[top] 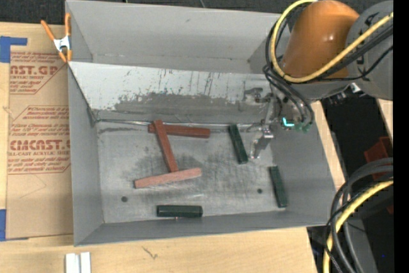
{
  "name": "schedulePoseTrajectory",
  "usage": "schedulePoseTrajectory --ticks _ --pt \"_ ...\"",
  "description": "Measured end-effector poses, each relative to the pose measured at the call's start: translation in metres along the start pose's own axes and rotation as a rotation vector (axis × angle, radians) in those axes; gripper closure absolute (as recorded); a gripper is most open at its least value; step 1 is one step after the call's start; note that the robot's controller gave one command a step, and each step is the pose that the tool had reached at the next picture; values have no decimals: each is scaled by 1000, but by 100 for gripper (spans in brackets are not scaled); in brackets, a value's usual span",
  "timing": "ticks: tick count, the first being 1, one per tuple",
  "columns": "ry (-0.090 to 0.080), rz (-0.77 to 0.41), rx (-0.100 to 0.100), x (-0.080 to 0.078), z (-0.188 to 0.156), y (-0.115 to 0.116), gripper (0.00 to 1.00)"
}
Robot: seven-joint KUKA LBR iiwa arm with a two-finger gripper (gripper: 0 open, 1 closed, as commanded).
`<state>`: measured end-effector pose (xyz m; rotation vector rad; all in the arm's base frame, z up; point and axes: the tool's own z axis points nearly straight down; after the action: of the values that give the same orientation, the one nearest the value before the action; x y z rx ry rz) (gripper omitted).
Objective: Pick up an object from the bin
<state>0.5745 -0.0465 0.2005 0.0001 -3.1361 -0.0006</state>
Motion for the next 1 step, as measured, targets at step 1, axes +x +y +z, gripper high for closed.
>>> schedulePoseTrajectory --ticks 1 --pt "-8 -1 1 -2 -4 0 0"
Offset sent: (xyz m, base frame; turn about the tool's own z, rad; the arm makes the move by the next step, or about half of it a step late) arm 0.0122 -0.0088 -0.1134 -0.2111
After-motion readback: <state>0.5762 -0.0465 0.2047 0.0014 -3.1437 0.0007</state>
